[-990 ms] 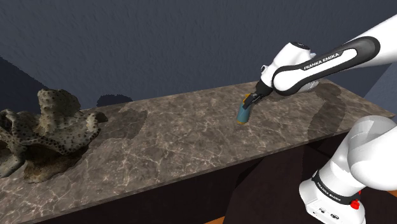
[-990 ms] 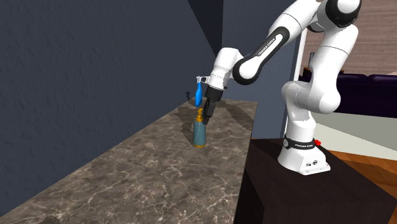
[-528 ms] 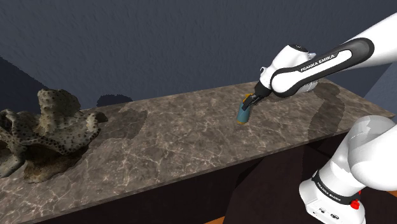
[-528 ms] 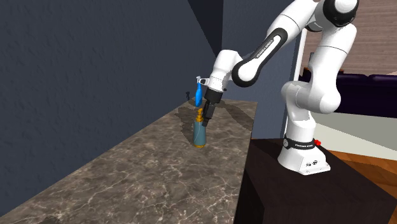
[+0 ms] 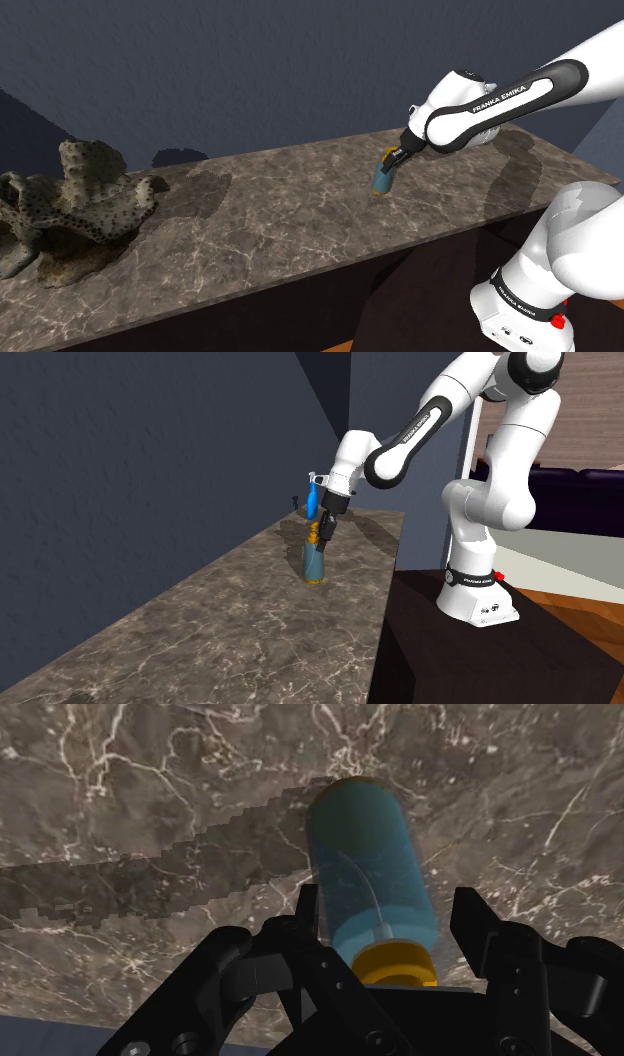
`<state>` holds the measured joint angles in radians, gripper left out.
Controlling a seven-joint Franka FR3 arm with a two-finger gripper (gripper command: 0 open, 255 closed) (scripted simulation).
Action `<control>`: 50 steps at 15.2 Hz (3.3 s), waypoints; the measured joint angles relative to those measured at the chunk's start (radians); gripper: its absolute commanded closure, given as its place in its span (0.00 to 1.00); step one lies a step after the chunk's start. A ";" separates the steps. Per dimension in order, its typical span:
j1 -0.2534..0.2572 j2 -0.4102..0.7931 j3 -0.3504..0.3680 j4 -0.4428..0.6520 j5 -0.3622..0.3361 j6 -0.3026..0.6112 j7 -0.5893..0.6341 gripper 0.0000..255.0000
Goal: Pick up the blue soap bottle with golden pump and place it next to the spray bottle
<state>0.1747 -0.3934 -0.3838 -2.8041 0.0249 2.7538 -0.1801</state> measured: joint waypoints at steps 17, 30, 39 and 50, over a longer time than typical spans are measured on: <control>-0.052 -0.136 0.061 0.076 -0.049 -0.211 0.060 1.00; -0.066 -0.219 0.097 0.195 -0.060 -0.413 0.092 1.00; -0.067 -0.248 0.114 0.299 -0.060 -0.545 0.106 1.00; -0.062 -0.253 0.132 0.445 -0.054 -0.696 0.122 1.00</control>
<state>0.1130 -0.6460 -0.2514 -2.3587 -0.0292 2.0575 -0.0582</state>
